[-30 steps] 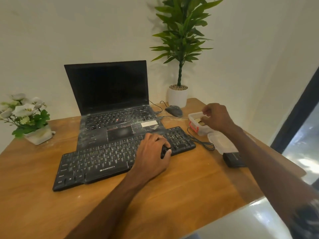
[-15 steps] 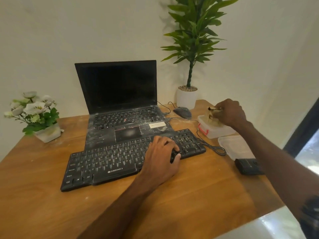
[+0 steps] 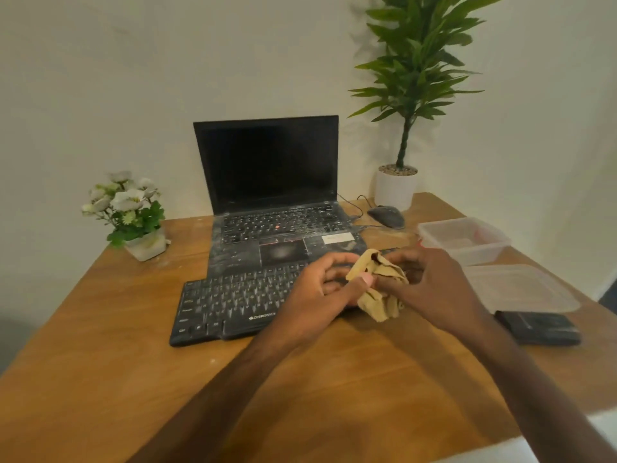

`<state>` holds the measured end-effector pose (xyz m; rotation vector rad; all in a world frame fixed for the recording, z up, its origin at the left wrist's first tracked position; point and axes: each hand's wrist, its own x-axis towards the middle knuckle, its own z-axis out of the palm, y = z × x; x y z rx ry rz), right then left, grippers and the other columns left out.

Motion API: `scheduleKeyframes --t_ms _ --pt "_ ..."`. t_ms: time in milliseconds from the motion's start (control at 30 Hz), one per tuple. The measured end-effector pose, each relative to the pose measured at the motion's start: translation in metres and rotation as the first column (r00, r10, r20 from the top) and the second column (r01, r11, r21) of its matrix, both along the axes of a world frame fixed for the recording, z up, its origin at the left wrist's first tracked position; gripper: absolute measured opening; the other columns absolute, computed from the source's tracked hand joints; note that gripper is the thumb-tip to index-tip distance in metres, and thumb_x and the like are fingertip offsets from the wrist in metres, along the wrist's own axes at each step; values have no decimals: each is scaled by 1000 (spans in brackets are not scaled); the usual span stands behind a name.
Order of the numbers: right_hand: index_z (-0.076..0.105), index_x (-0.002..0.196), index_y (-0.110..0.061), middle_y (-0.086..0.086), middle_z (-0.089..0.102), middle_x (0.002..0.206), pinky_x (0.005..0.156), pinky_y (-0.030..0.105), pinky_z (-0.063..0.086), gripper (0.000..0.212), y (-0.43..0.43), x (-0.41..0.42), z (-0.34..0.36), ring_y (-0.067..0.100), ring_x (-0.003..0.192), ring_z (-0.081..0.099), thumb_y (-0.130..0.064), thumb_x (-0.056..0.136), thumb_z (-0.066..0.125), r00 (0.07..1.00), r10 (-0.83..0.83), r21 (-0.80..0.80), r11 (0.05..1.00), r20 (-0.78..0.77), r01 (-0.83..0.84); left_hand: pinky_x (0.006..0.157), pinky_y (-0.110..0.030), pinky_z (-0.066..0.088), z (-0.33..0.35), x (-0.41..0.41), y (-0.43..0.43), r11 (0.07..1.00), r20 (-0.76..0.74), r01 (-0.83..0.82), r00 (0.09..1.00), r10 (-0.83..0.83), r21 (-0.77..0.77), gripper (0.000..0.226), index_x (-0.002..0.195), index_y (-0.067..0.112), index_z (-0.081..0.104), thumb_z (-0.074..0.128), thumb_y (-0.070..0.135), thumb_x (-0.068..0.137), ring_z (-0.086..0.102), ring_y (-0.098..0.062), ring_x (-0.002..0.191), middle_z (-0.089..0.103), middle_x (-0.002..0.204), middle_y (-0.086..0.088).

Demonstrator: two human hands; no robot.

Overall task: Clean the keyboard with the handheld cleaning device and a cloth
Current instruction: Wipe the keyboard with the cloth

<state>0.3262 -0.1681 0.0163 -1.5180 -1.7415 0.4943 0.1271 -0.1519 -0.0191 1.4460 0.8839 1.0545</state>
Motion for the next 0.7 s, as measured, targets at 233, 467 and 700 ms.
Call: scheduleKeyframes --t_ms 233,467,700 --pt "72 115 -29 -8 78 95 61 20 57 22 -21 -14 -4 10 85 74 -24 93 68 944 153 -175 962 -291 -210 75 -43 64 -17 -26 2 995 -149 -24 988 38 94 33 131 19 70 73 23 98 76 -20 100 78 114 1" --pt "73 114 -28 -6 79 98 81 32 56 23 -37 -14 -1 9 90 72 -16 101 58 919 80 -280 939 -386 -200 65 -44 54 -13 -30 -1 994 -134 -57 989 69 88 20 116 18 79 67 25 103 67 -24 70 78 86 -11" --pt "74 113 -24 0 79 99 100 53 52 24 -39 -21 -6 26 102 71 -13 102 56 914 -2 -313 940 -406 -137 82 -42 61 -15 -21 -11 993 -147 -88 984 98 75 20 115 21 77 71 33 99 74 -16 87 79 98 2"
